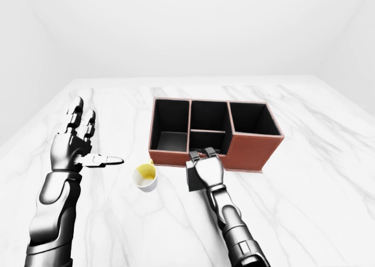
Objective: Pick up the book and place it in the caddy.
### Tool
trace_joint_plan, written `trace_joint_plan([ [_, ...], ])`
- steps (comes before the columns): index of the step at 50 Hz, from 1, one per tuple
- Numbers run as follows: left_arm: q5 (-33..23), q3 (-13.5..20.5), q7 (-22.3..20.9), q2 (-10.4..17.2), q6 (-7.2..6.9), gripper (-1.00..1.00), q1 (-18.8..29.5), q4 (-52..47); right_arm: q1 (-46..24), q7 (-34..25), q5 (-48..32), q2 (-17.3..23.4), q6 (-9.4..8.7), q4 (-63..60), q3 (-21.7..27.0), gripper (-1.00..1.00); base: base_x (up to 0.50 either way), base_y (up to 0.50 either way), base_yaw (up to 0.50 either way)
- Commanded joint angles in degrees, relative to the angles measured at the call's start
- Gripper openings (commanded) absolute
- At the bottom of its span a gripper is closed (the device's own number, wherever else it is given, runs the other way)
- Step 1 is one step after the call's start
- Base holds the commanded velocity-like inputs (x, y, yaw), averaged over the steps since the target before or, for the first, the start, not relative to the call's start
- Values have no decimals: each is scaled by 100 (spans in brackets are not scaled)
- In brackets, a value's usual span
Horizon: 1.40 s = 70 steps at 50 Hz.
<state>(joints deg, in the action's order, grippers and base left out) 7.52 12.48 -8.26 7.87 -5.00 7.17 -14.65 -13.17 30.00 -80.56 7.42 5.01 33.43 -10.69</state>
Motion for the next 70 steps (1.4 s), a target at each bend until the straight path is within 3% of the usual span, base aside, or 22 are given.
trace_joint_plan([
  [1, -7, -4, 7, -1, 0, 100, 2, 50, 490, 0, -270, 41, -1, 717, -197, -100, 0, 0, 0],
  [27, -42, -45, 29, -24, 0, 100, 6, 29, 590, 0, -247, 74, -1, 422, -156, -100, 0, 0, 0],
  [35, -44, -54, 25, -25, 0, 100, 10, 80, 858, 0, 206, 109, -1, -630, 73, -100, 0, 0, 0],
  [40, -19, -42, 30, -14, 0, 100, 39, 106, 1168, -1202, 976, 84, -1, -1957, 411, -100, 0, 0, 0],
  [44, -6, -39, 25, -10, 0, 100, 35, 110, 1320, -1799, 1268, 65, -1, -2601, 567, -100, 0, 0, 0],
  [70, 80, 17, 13, 17, 0, 100, 35, -37, 1691, -4123, 1964, -174, -1, -5544, 1028, -100, 0, 0, 0],
])
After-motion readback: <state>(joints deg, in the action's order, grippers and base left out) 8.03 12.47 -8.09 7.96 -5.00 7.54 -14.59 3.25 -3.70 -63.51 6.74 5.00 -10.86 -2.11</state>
